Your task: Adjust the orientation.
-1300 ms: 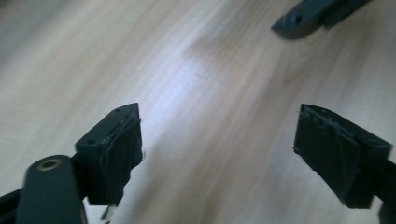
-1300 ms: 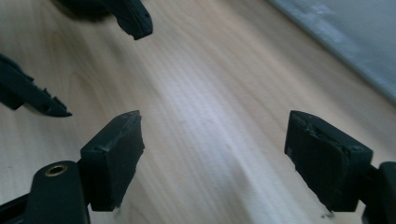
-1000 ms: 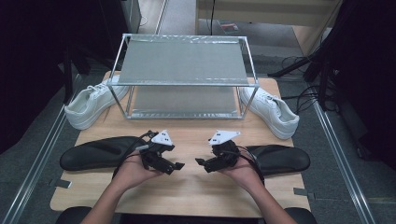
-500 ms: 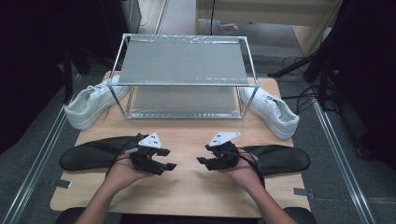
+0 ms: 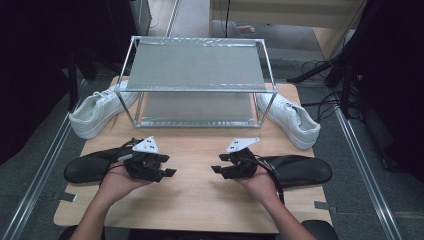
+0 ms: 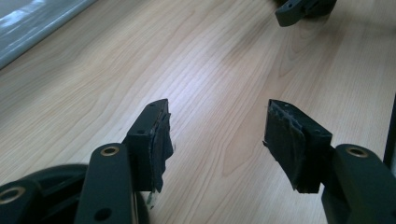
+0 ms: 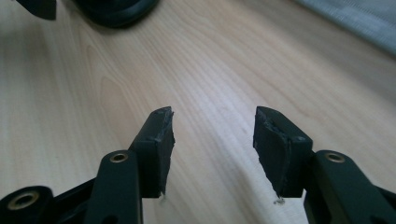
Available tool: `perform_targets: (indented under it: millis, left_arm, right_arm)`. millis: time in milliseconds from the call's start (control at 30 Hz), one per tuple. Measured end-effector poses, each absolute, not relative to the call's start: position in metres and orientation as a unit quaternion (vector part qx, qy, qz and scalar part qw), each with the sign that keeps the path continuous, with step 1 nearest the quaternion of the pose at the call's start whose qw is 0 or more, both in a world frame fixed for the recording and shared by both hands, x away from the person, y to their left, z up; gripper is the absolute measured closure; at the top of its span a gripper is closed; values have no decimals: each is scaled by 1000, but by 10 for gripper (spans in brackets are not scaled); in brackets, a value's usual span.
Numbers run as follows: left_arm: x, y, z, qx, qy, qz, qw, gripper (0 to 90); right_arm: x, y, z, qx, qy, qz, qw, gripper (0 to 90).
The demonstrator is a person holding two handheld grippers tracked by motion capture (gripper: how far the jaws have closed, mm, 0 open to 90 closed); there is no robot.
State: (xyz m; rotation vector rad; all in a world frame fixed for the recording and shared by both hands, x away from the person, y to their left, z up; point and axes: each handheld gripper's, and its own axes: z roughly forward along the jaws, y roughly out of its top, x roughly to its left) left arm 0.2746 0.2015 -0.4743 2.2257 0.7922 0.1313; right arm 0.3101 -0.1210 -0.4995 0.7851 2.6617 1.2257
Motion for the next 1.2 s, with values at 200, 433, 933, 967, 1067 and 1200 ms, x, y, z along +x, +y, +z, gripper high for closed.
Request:
perform_targets:
  millis: [200,433,933,967,1067,1200]
  left_arm:
    - [272,224,-471,861,338,58,376,412]
    - [265,243,-466,856,354,79,368,411]
    - [249,288,-466,836,396,100,365,405]
    - [248,291,-467,835,397,104,366,404]
    - [248,299,-469,831,404,105,367,396]
    - [249,311,-476,828,411,106,366,404]
  right_arm:
    - [310,-114,-499,249,880,399,69,456]
    - [313,-107,-498,242,882,400,58,465]
    - [316,-91,-494,215,886,409,43,464]
    - [316,-90,-494,216,886,408,41,464]
    - [316,-88,-496,213,889,404,41,464]
    - [316,-87,-496,212,890,401,42,465]
